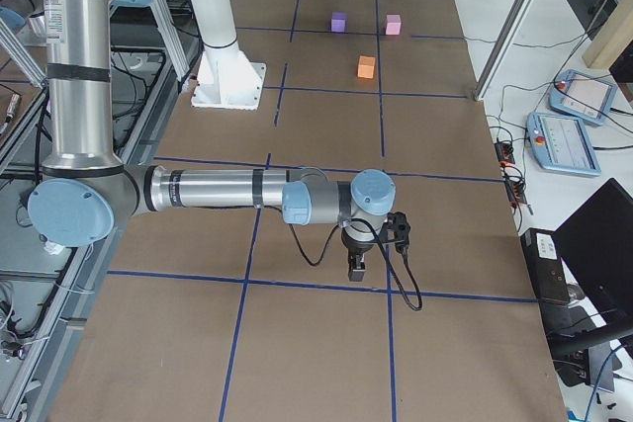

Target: Arrange blocks in a line

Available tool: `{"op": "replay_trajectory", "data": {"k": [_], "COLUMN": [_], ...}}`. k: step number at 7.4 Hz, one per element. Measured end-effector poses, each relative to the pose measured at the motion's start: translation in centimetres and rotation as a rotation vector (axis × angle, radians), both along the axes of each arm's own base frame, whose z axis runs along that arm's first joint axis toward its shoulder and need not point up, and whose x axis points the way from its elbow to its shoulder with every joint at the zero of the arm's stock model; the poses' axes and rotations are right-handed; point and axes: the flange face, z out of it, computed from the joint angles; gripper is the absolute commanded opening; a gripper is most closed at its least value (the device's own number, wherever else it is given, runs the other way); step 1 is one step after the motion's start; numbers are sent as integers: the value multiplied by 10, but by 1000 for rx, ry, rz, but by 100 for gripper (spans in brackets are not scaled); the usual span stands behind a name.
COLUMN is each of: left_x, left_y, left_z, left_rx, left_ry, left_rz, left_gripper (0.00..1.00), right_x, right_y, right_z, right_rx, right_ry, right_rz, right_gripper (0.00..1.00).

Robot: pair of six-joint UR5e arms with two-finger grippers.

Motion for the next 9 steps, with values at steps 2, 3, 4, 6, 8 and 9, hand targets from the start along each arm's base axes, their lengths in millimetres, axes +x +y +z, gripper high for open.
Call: {"op": "replay_trajectory", "data": {"k": [2,3,4,6,8,9], "left_x": [0,0,1,8,56,97], "left_y": [2,1,-3,-25,-52,-57], "left_z": [4,2,-5,-57,-140,-187], "left_rx": [-7,-5,9,86,127,129], "left_ry": [1,3,8,65,116,140], "left_rz": [0,-1,-1,0,-6,-5], "left_gripper": [100,100,100,100,100,100], "right_x": [0,0,0,0,0,0], "right_y": [0,0,0,0,0,0], "right_z": [0,0,0,0,0,0], "right_rx": [0,0,0,1,1,1], "right_ry": [0,-1,-1,0,0,0], "right_rz": [0,0,0,0,0,0], "right_gripper": [100,100,100,100,100,100]}}
